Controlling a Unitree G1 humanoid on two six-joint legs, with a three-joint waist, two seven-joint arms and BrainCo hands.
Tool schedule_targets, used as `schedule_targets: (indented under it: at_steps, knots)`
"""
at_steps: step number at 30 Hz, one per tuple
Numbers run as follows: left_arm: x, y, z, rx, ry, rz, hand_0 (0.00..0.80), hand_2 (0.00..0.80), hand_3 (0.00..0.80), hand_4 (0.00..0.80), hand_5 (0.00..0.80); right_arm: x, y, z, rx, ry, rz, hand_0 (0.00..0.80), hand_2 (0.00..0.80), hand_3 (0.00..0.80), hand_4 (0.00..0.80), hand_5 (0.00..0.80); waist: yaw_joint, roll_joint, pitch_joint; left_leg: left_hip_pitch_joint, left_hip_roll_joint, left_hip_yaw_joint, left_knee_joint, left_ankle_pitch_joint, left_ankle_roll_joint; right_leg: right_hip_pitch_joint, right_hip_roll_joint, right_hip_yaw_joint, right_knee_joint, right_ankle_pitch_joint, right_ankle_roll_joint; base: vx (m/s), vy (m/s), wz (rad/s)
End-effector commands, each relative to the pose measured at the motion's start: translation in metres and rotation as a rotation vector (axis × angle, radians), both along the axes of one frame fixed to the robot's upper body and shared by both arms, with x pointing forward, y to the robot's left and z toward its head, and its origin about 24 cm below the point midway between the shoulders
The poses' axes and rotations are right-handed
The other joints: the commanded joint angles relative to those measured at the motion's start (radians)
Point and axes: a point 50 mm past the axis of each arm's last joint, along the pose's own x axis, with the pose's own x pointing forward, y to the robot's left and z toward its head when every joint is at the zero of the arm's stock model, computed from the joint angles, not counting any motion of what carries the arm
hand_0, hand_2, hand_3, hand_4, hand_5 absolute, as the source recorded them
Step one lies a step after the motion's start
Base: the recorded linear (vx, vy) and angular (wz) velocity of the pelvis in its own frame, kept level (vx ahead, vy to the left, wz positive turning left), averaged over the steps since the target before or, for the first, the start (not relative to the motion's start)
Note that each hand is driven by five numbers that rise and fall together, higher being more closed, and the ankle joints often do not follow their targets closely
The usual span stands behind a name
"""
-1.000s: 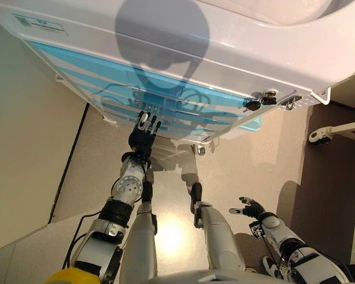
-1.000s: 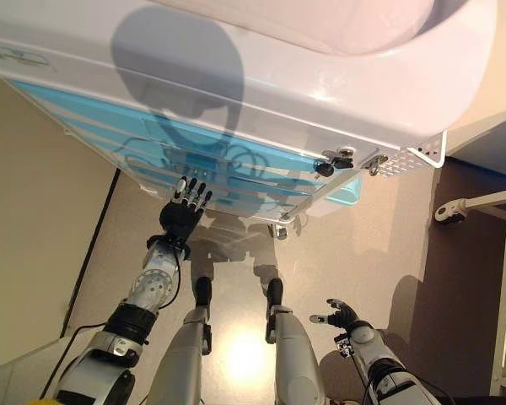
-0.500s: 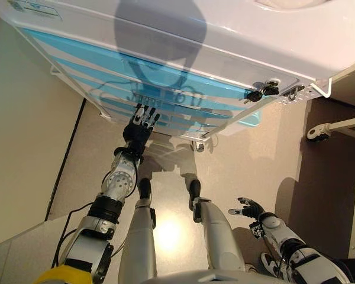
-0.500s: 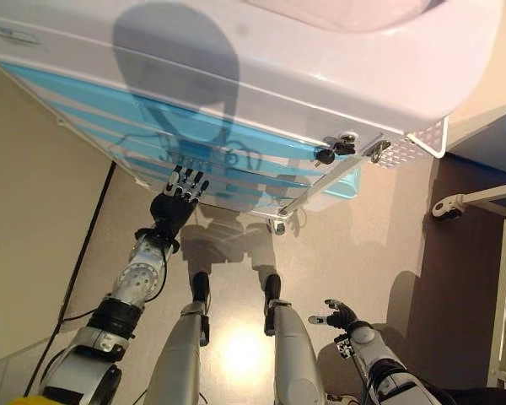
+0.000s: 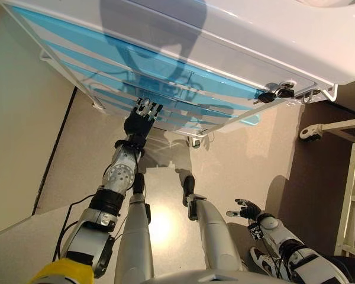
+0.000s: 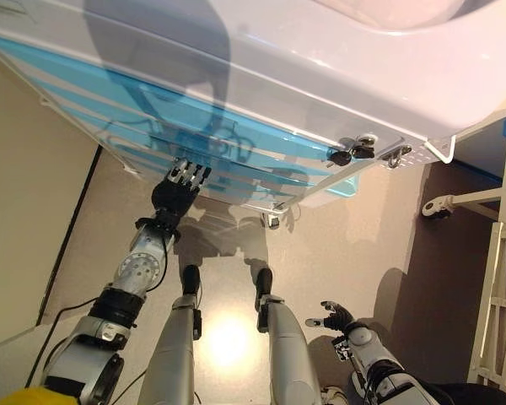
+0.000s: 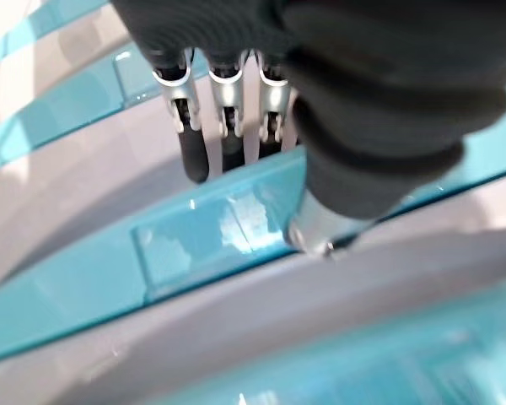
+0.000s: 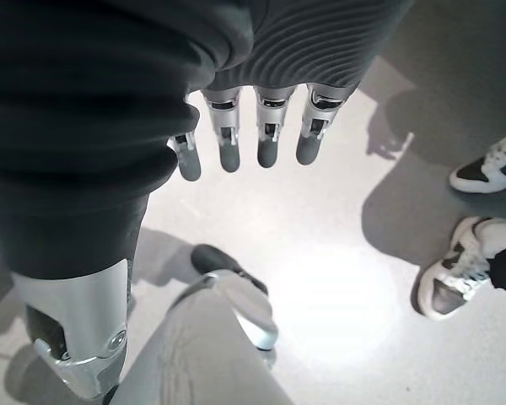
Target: Open the drawer and pick up the medicine
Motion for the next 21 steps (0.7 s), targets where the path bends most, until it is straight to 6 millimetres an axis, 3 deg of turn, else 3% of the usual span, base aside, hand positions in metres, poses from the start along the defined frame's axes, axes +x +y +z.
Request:
schedule_targets:
  at_steps: [1, 21]
  knots:
    - [0.01, -0.039, 0.079, 0.017, -0.33, -0.142, 0.8, 0.8, 0.8, 0.8, 0.8, -0.008, -0.01, -0.003, -0.033, 0.024, -0.001, 0.0, 0.0, 0.0, 0.0, 0.0, 0.005, 0.003, -0.007, -0.007, -0.002, -0.006, 0.063, -0.081, 0.007, 0.012, 0.029, -0.012, -0.043, 0.029, 0.031, 0.0, 0.0, 0.0]
    - [-0.001, -0.046, 0.032, -0.01, -0.189, -0.167, 0.8, 0.8, 0.8, 0.8, 0.8, 0.002, -0.015, 0.006, -0.051, -0.028, -0.003, 0.0, 0.0, 0.0, 0.0, 0.0, 0.013, 0.038, 0.007, -0.024, -0.017, -0.001, 0.1, -0.093, 0.019, -0.018, 0.021, 0.003, 0.029, 0.008, 0.02, -0.005, 0.011, 0.0]
